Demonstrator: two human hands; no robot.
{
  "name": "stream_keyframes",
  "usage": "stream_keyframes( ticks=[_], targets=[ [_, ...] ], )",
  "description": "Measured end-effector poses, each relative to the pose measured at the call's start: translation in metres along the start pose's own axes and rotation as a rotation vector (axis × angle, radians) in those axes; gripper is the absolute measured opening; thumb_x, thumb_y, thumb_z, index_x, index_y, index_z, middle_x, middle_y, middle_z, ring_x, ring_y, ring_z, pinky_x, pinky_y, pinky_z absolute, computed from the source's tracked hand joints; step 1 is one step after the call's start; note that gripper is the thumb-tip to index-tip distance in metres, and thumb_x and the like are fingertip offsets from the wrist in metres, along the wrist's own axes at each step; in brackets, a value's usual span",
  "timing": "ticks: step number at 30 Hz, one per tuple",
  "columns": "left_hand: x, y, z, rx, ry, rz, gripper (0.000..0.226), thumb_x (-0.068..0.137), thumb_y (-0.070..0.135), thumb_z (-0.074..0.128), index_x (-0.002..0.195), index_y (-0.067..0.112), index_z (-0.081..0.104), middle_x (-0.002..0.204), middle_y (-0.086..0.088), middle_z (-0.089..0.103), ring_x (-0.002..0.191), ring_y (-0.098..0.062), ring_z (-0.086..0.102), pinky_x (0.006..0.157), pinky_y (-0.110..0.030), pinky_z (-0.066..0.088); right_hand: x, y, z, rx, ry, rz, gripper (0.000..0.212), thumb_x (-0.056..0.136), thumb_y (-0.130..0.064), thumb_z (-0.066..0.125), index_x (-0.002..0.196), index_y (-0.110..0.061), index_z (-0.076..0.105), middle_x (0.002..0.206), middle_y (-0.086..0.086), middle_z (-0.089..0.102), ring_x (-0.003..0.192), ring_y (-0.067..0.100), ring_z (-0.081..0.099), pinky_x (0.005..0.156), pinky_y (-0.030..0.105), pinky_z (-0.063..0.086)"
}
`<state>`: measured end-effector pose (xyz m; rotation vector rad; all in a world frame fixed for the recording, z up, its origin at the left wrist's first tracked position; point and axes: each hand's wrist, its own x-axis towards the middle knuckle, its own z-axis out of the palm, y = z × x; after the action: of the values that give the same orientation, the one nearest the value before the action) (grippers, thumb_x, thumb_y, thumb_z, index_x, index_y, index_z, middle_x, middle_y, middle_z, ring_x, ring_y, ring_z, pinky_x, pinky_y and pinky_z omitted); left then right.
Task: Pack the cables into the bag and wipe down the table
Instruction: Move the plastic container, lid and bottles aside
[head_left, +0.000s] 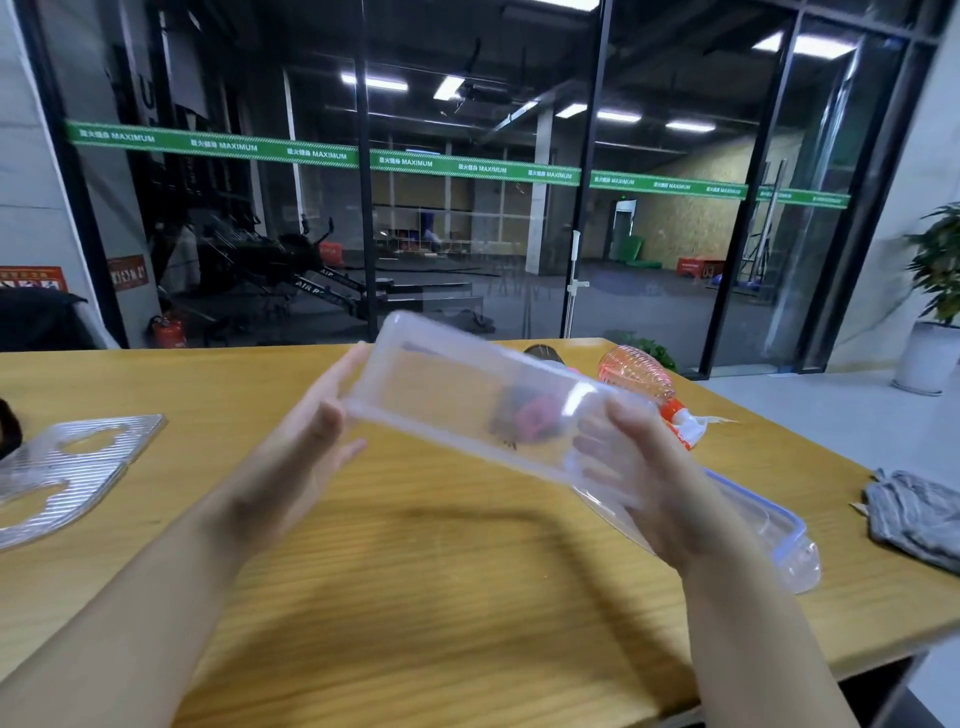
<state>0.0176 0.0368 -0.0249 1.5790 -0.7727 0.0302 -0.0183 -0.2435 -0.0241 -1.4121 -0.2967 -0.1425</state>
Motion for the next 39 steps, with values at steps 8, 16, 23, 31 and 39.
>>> stream_keyframes(
  ticks=[8,16,23,31,39],
  targets=[
    [0.006,-0.005,-0.001,0.160,0.545,0.114,0.025,0.091,0.037,0.040,0.107,0.046,0.057,0.107,0.030,0.063,0.103,-0.004,0.061,0.078,-0.022,0.054,0.010,0.006,0.029,0.193,0.007,0.119,0.051,0.071,-0.069,0.045,0.105,-0.036,0.066,0.093,-0.010,0.074,0.074,0.011,0.069,0.055,0.024,0.053],
    [0.005,-0.007,-0.014,0.369,0.737,0.051,0.055,0.096,0.009,0.041,0.119,0.059,0.044,0.100,0.027,0.060,0.052,0.000,0.055,0.048,-0.011,0.046,0.017,0.017,0.047,0.330,0.047,0.154,0.065,0.070,-0.071,0.043,0.114,-0.026,0.061,0.119,-0.002,0.058,0.100,0.033,0.065,0.072,0.037,0.056],
    [0.011,-0.017,-0.011,-0.013,0.593,-0.278,0.072,0.089,-0.011,0.036,0.137,0.043,0.032,0.129,0.007,0.049,0.063,-0.023,0.070,0.050,-0.025,0.054,0.008,0.015,0.041,0.129,0.003,0.028,0.023,0.086,-0.051,0.049,0.091,-0.045,0.071,0.096,-0.020,0.072,0.089,0.028,0.071,0.069,0.027,0.058],
    [0.013,-0.018,-0.003,-0.175,0.596,-0.380,0.072,0.087,-0.018,0.026,0.140,0.030,0.033,0.138,0.002,0.038,0.066,-0.032,0.070,0.049,-0.025,0.056,0.000,0.032,-0.006,-0.568,0.365,-0.108,0.014,0.087,-0.021,0.065,0.089,-0.035,0.063,0.087,-0.017,0.068,0.081,-0.002,0.063,0.072,0.018,0.048],
    [0.011,-0.020,0.012,-0.251,0.444,-0.336,0.049,0.094,-0.008,0.030,0.098,0.037,0.052,0.099,0.009,0.057,0.073,-0.035,0.070,0.053,-0.025,0.055,-0.026,0.035,-0.061,-1.033,0.429,-0.132,0.019,0.084,-0.024,0.067,0.100,-0.034,0.062,0.090,-0.033,0.052,0.096,-0.005,0.048,0.080,0.017,0.033]
  ],
)
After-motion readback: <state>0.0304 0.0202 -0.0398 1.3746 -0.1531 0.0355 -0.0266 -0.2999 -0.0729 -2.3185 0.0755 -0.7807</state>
